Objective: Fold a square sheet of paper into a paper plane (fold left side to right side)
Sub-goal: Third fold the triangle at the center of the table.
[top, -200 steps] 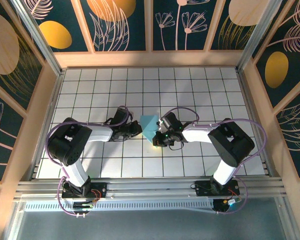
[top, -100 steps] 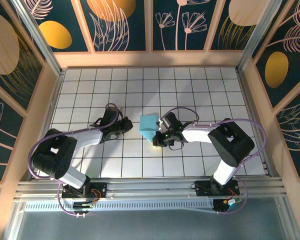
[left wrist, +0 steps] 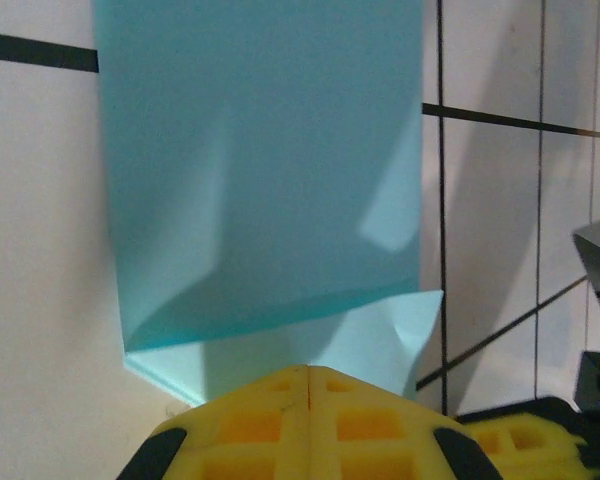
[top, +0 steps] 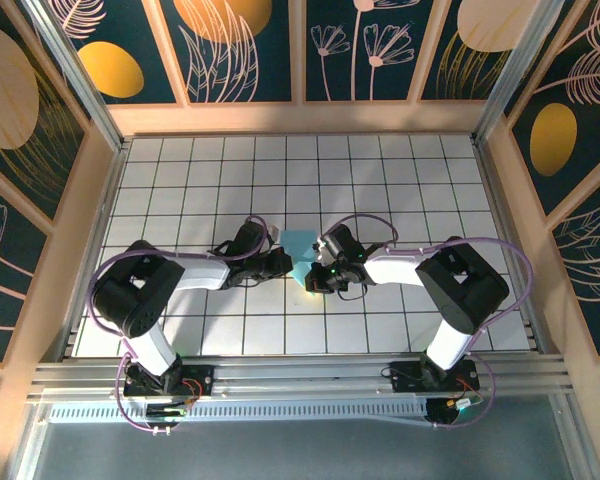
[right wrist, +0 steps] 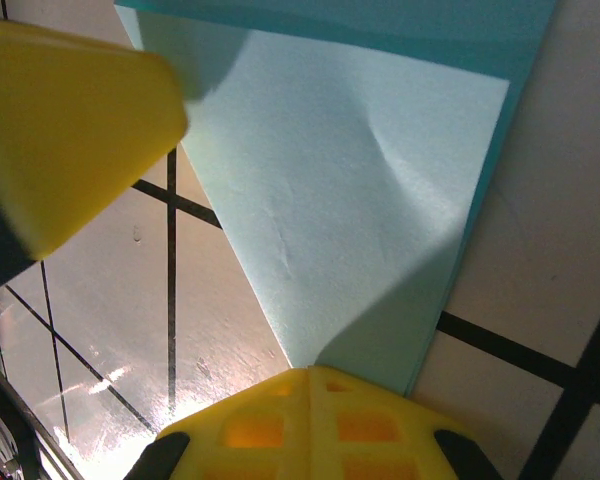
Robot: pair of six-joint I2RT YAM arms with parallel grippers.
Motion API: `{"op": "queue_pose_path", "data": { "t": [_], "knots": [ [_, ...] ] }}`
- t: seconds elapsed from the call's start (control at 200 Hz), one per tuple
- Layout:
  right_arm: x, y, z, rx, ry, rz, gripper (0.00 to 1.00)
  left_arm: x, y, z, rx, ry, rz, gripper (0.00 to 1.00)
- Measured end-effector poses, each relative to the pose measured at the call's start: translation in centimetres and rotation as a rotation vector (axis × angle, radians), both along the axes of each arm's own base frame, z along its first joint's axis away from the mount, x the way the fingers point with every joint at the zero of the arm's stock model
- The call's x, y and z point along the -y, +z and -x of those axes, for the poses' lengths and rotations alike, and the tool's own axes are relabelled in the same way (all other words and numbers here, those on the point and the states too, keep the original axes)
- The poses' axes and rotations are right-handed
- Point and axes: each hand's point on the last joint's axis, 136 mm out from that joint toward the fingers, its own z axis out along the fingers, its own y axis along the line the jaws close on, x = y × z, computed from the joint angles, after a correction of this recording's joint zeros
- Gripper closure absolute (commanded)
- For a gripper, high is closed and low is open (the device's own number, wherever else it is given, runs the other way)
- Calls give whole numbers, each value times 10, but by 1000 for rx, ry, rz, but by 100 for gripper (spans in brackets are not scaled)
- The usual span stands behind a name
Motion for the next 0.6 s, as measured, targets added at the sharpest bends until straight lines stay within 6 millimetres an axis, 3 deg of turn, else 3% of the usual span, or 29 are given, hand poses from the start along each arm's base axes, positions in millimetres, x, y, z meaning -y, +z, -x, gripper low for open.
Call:
{"op": "queue_pose_path", "data": {
  "t": [0.085, 0.601],
  "knots": [
    [0, 0, 0, 0, 0, 1, 100, 0, -7, -1, -13, 1, -11, 100],
    [-9, 13, 1, -18, 17, 8, 100, -1, -7, -4, -14, 19, -17, 100]
  ]
}}
